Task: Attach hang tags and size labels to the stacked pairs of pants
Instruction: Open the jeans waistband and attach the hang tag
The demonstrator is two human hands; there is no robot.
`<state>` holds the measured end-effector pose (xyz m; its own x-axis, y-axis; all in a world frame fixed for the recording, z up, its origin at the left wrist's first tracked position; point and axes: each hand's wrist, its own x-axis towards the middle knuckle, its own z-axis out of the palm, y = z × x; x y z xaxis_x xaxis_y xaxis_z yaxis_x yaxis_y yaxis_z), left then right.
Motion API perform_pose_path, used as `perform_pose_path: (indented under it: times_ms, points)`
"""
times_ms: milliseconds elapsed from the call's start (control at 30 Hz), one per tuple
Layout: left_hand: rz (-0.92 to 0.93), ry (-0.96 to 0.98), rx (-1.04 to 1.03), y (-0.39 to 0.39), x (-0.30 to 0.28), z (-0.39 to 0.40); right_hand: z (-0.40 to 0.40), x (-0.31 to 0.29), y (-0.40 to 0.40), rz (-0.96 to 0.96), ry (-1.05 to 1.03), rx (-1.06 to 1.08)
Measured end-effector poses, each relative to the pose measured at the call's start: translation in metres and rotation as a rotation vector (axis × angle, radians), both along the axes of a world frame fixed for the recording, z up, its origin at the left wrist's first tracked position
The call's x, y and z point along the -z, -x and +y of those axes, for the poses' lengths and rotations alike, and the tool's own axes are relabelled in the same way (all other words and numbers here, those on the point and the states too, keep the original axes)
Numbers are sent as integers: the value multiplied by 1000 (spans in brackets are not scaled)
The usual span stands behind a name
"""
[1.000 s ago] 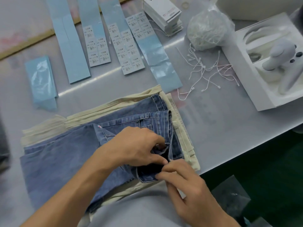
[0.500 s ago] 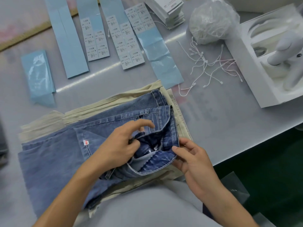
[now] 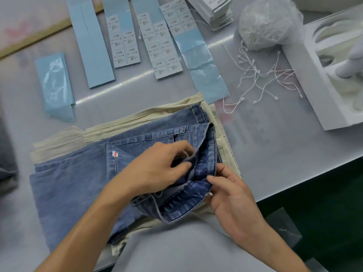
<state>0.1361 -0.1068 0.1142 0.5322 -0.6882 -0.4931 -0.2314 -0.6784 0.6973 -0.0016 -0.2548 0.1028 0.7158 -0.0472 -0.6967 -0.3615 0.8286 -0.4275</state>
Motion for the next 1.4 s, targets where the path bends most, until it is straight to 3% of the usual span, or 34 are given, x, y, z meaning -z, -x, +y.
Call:
perform_pose_path:
  times_ms: [233,333,500,800,867,967,1233,1333,1400]
  points:
    - [444,230,-402,-25,10,34,-2,-2,2,-1,48,-29]
    - [529,276,-509,-27,18,35,-5,1,2,22,144,-32]
    - [680,381,-596,-28,26,36,-4,4,3,26,131,-53]
    - [737,434,-591,-30,23,36,4,4,-13,74,442,-279]
    - [731,451,-582,-29,23,35,2,3,-16,46,368,-192]
    - [739,483,-607,-29,23,40,-1,2,-13,46,100,-70]
    - [831,554,-626,-34,19,53,9,3,-11,61,-199,-33]
    - [863,546,-605,-34,16,53,10,3,-15,-22,-80,-58]
    - [822,509,-540,-35,14,50,9,-2,-23,-130,251,-165]
